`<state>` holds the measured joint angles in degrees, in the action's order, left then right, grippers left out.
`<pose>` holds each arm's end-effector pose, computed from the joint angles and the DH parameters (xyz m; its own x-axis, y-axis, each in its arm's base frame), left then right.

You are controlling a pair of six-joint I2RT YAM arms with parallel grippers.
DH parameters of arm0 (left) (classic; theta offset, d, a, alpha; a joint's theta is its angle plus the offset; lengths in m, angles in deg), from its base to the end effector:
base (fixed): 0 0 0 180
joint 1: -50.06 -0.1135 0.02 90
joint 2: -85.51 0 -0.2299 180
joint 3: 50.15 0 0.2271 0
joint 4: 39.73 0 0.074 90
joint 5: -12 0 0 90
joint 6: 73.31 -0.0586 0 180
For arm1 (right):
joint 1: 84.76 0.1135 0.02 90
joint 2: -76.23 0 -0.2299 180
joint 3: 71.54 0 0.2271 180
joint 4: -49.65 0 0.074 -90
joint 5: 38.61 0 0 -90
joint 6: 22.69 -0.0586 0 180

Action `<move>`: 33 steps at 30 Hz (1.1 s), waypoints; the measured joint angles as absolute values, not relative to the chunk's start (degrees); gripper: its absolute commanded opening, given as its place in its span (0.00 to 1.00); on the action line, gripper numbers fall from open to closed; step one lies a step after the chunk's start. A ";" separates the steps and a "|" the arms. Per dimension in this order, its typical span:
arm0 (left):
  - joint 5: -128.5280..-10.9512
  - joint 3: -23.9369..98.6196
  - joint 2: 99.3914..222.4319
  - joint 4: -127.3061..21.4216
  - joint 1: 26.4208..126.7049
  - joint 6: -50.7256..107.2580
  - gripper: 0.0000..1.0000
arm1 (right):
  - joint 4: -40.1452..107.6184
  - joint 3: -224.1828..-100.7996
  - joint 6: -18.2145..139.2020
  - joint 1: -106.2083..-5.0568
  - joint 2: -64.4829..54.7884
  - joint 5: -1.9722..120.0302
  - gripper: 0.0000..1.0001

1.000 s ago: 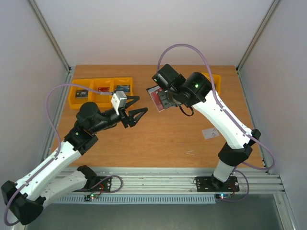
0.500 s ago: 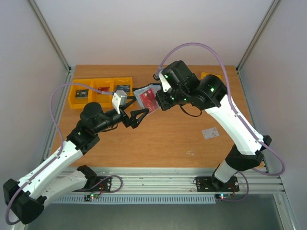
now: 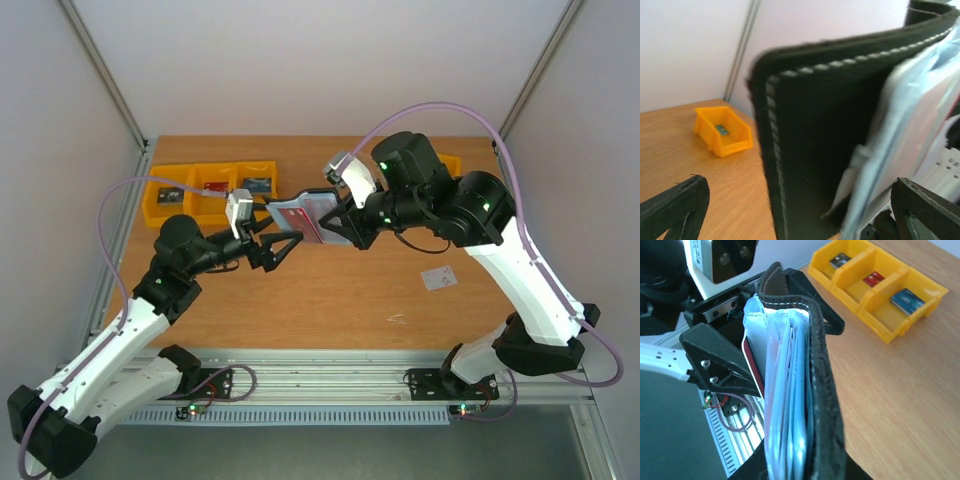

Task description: Take the credit cards out of the card holder

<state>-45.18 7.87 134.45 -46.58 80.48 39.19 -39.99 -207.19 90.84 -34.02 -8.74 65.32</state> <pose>0.1705 -0.1370 0.3275 -0.3106 -0.1906 -0.9313 0.8374 0.4086 -0.3629 0.1444 0.1990 0.4359 -0.0175 -0.6337 -0.7734 -0.9565 0.2359 -0.1717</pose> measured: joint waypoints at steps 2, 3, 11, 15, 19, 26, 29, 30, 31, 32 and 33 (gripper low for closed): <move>-42.30 7.74 134.08 -44.98 80.24 39.34 0.99 | -39.69 -206.91 91.86 -34.02 -7.88 66.55 0.01; -40.55 7.74 133.95 -44.04 80.15 39.36 0.99 | -39.60 -206.82 92.30 -34.02 -7.45 67.09 0.01; -31.08 7.80 132.92 -40.87 80.08 37.77 0.53 | -39.56 -206.62 93.70 -34.00 -6.44 68.53 0.01; -29.03 7.83 132.47 -40.30 80.02 37.05 0.33 | -39.56 -206.58 93.94 -34.00 -6.44 68.71 0.01; -27.63 7.85 132.27 -39.80 80.02 37.24 0.31 | -39.53 -206.58 93.98 -34.00 -6.46 68.82 0.01; -26.76 7.85 132.27 -39.80 80.02 37.18 0.43 | -39.34 -206.58 93.98 -34.00 -6.79 69.23 0.01; -26.80 7.85 132.29 -39.89 80.02 36.96 0.42 | -39.23 -206.56 93.98 -34.00 -7.31 69.39 0.01; -26.80 7.87 132.29 -39.91 80.02 36.85 0.37 | -39.14 -206.56 93.98 -34.00 -7.53 69.43 0.01; -26.80 7.87 132.29 -39.95 80.02 36.87 0.28 | -39.03 -206.56 93.98 -34.00 -7.80 69.47 0.01; -26.78 7.87 132.29 -39.98 80.02 37.07 0.17 | -38.94 -206.58 93.98 -34.00 -8.01 69.47 0.01; -26.80 7.87 132.27 -40.04 80.02 36.85 0.07 | -38.88 -206.56 93.98 -34.00 -8.19 69.47 0.01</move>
<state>-26.80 7.87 132.27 -40.04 80.02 36.85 -38.88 -206.56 93.98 -34.00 -8.19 69.47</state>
